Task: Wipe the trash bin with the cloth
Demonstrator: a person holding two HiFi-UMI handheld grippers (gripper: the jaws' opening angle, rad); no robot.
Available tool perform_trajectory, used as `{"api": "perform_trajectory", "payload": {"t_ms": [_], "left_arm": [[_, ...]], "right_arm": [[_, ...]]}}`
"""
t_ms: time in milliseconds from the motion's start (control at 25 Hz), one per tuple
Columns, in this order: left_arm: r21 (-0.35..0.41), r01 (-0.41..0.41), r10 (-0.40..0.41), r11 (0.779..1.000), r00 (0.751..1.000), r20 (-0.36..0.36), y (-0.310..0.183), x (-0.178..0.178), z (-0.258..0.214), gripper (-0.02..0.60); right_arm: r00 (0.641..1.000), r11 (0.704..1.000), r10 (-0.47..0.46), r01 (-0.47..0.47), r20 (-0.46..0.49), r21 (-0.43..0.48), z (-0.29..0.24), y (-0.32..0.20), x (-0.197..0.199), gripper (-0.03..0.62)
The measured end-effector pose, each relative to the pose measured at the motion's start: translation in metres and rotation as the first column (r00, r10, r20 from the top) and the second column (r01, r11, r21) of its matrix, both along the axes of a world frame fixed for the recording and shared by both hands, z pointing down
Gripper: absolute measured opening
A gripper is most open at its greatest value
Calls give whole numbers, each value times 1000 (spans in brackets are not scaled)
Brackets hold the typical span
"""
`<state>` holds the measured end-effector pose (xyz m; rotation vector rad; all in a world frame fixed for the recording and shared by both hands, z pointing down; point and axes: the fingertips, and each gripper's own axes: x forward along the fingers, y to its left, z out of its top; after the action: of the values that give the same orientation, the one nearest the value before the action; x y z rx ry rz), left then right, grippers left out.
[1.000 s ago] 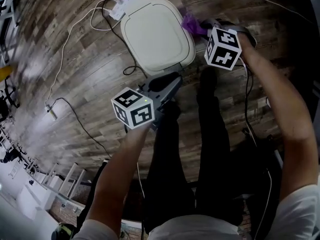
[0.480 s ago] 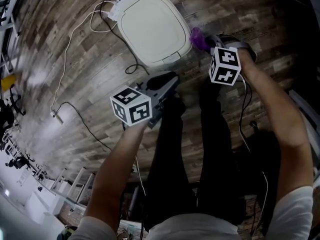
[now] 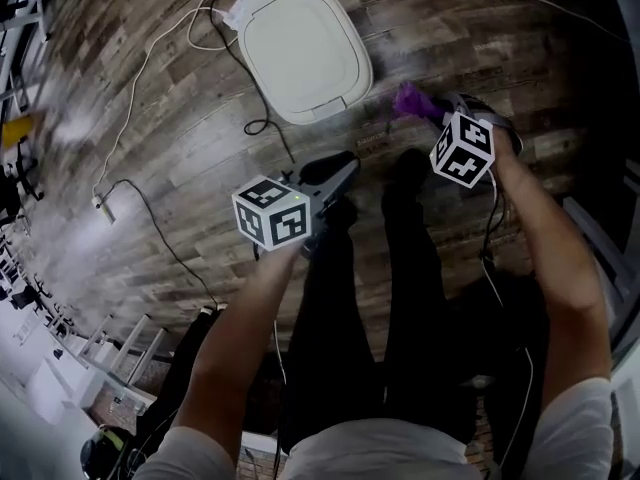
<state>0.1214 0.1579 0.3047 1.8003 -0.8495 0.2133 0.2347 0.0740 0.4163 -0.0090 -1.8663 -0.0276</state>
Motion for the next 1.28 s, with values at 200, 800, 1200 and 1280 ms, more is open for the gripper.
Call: {"api": "perform_trajectory", "payload": {"t_ms": [200, 800, 1200, 1280], "left_arm": [[5, 2, -2, 1000, 1000, -5, -3, -3, -4, 60], [-16, 12, -12, 1000, 1000, -17, 23, -66, 21, 60], [-4, 58, -58, 998, 997, -51, 28, -96, 23, 60], [-3, 63, -63, 998, 996, -60, 31, -99, 21, 60]], "right_arm": [[946, 947, 322, -321, 46, -14, -13, -35, 11, 101], [844, 842, 533, -522, 58, -137, 11, -1, -74, 101], [860, 858, 510, -507, 16, -88, 11, 26, -100, 101], [866, 864, 499, -498, 7, -76, 11, 35, -105, 101]]}}
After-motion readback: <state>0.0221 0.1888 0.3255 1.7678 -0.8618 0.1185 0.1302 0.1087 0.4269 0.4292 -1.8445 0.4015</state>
